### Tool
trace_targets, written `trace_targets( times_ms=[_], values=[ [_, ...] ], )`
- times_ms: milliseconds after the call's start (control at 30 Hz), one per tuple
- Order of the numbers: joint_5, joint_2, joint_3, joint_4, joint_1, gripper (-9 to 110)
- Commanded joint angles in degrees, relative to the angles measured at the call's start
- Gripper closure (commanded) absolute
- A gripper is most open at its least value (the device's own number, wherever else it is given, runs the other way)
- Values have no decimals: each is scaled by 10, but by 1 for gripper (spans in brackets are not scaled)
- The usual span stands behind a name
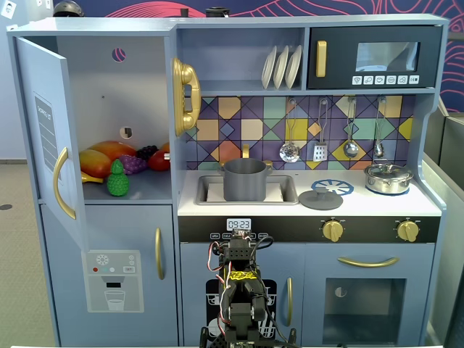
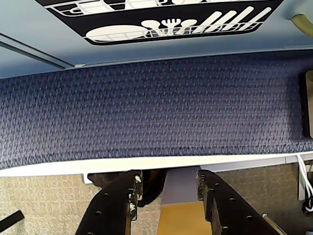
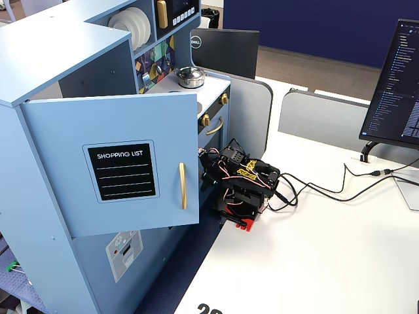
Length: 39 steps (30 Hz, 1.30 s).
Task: Pick up the green pineapple from the left cabinet and place it in the gray recipient
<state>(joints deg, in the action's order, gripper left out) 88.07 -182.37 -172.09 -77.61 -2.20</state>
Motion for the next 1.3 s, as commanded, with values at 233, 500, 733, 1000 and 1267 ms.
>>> trace_targets(
  times_ms=[233,500,733,1000,1267],
  values=[
    [-14,3,1,-100,9,87],
    [-13,3,1,-100,20,95],
    [14,4,2,-75,-40,101],
    [-34,34,34,440,-387,87],
    [69,240,266,685,-589,85]
  ],
)
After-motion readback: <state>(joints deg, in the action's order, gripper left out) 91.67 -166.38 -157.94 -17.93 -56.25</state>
